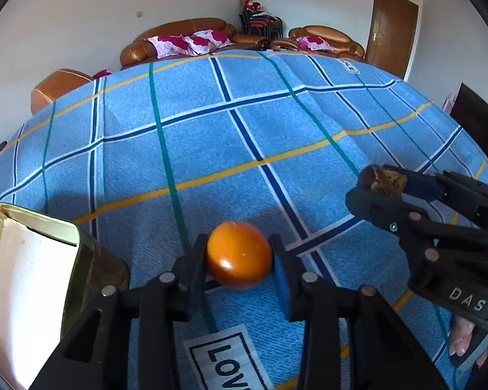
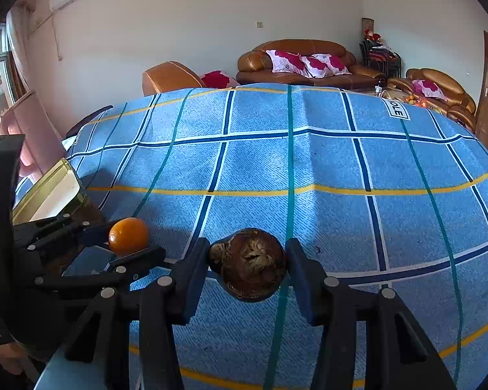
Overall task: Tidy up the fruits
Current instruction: 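Grasp a mandarin with the left tool while the right tool grasps a brown fruit, then carry the mandarin in the left tool while the right tool carries the brown fruit to the tray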
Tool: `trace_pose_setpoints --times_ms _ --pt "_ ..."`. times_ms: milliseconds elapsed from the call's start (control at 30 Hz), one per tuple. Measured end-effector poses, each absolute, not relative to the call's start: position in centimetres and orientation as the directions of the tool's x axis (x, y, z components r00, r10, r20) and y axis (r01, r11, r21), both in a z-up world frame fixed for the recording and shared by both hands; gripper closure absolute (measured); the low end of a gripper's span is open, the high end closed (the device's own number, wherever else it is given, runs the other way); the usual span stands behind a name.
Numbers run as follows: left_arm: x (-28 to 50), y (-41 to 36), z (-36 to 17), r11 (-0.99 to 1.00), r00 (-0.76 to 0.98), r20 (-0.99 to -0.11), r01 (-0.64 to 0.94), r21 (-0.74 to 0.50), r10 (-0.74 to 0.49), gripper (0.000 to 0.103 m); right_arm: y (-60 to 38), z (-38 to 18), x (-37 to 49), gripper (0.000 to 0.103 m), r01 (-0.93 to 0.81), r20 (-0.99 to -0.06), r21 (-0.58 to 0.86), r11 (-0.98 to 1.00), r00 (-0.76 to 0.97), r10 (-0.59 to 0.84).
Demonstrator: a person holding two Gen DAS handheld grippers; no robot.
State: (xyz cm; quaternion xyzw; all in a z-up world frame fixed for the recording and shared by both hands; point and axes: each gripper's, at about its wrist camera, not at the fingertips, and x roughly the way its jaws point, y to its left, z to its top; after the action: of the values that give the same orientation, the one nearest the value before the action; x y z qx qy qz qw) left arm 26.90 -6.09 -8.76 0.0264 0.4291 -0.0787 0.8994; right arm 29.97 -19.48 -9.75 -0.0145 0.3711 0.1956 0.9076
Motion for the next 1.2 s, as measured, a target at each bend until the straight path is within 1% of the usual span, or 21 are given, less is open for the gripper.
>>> trace_pose_setpoints --times_ms 167,367,433,667,933,1200 --pt "25.8 -5.5 -7.9 0.987 0.657 -0.742 0.156 -0.035 -0.13 0.065 -19.4 -9.5 29.6 0.053 -0.372 -0.664 0.107 0.922 0.664 0.344" --pt "24.6 -4.5 -6.9 0.99 0.716 -0.686 0.134 -0.041 -0.126 0.065 -18.8 -8.7 28.0 0.053 -0.391 -0.618 0.056 0.919 0.709 0.339" --pt "24.3 -4.0 -6.6 0.991 0.732 -0.669 0.119 -0.055 -0.125 0.065 -19.2 -8.3 27.4 0.053 -0.398 -0.589 0.063 0.915 0.726 0.356" --pt "23.3 -3.2 -5.8 0.992 0.777 -0.617 0.095 -0.081 -0.125 0.065 -19.5 -7.7 26.4 0.053 -0.399 -0.537 0.073 0.914 0.757 0.374" --pt "22.0 -3.4 -5.3 0.995 0.811 -0.576 0.087 -0.047 -0.099 0.065 -19.2 -6.9 24.5 0.053 -0.411 -0.463 0.029 0.911 0.803 0.376" --pt "20.6 -4.0 -4.8 0.996 0.843 -0.533 0.085 0.002 -0.071 0.065 -19.1 -6.6 23.4 0.053 -0.416 -0.429 0.006 0.909 0.82 0.378"
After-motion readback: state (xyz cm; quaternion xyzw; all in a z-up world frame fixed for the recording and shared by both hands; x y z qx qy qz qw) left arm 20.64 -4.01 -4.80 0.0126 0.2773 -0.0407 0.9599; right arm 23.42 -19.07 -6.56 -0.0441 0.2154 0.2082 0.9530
